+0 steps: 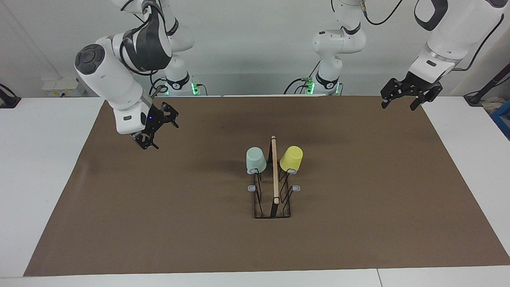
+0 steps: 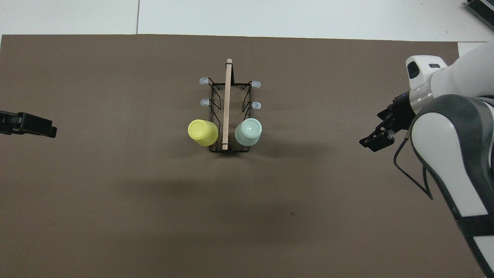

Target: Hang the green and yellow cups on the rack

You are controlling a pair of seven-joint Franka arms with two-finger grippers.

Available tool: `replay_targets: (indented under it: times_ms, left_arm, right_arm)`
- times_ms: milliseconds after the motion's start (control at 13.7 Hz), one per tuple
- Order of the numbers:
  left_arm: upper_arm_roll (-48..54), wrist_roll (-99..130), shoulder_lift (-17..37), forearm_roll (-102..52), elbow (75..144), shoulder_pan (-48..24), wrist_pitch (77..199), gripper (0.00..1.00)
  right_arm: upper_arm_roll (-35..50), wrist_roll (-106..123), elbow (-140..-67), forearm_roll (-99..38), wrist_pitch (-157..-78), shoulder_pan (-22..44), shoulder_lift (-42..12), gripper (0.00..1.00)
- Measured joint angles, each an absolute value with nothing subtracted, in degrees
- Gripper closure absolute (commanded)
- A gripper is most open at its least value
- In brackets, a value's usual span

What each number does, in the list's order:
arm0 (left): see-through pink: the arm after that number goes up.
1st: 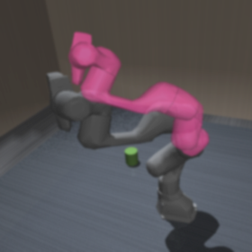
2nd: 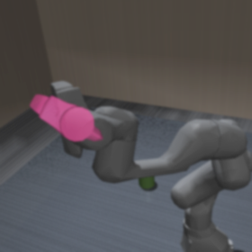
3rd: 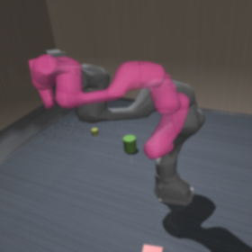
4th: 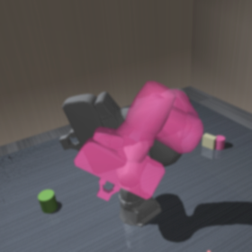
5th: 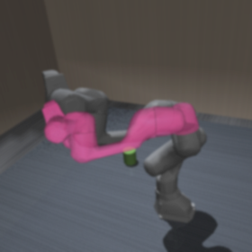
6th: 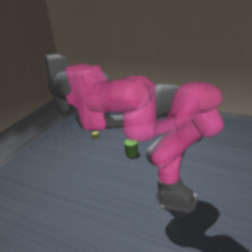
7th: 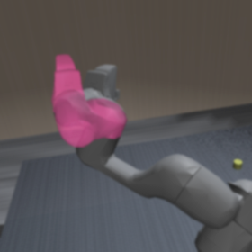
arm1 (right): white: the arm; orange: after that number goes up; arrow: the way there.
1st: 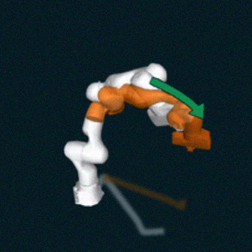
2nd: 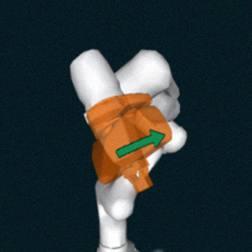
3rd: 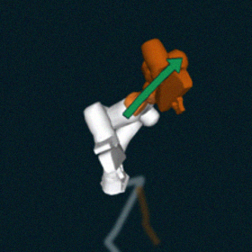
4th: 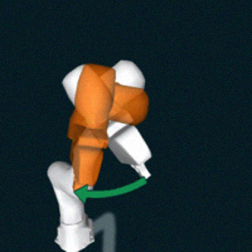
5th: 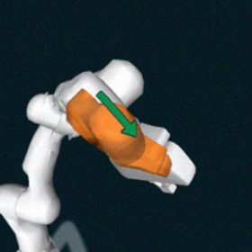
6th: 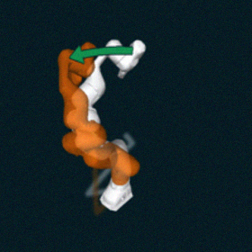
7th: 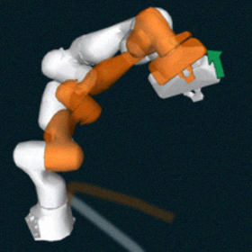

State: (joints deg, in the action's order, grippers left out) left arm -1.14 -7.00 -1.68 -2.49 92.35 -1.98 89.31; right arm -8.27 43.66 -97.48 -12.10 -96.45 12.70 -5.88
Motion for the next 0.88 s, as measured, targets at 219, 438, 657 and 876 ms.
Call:
replay_targets:
  times_ms: [219, 438, 657, 876]
  left_arm:
    - [-1.0, -7.0, -2.1, -2.5, 92.4, -2.1, 89.3, 0.00]
    - [-1.0, -7.0, -3.1, -2.5, 92.4, -2.8, 89.2, 0.00]
    - [-2.1, -7.0, -4.1, -2.5, 92.7, -3.4, 89.0, 0.00]
    - [-4.6, -7.0, -4.2, -2.5, 92.7, -4.6, 89.0, 0.00]
  right_arm:
    - [-2.4, 34.8, -97.5, -11.2, -93.3, 7.2, -4.5, 0.00]
    - [-0.7, 24.9, -97.5, -11.2, -91.2, 5.5, -4.2, 0.00]
    - [1.6, 19.2, -97.4, -11.2, -90.0, 3.8, -3.8, 0.00]
    - [4.4, 13.2, -97.4, -11.1, -87.9, 1.9, -2.4, 0.00]
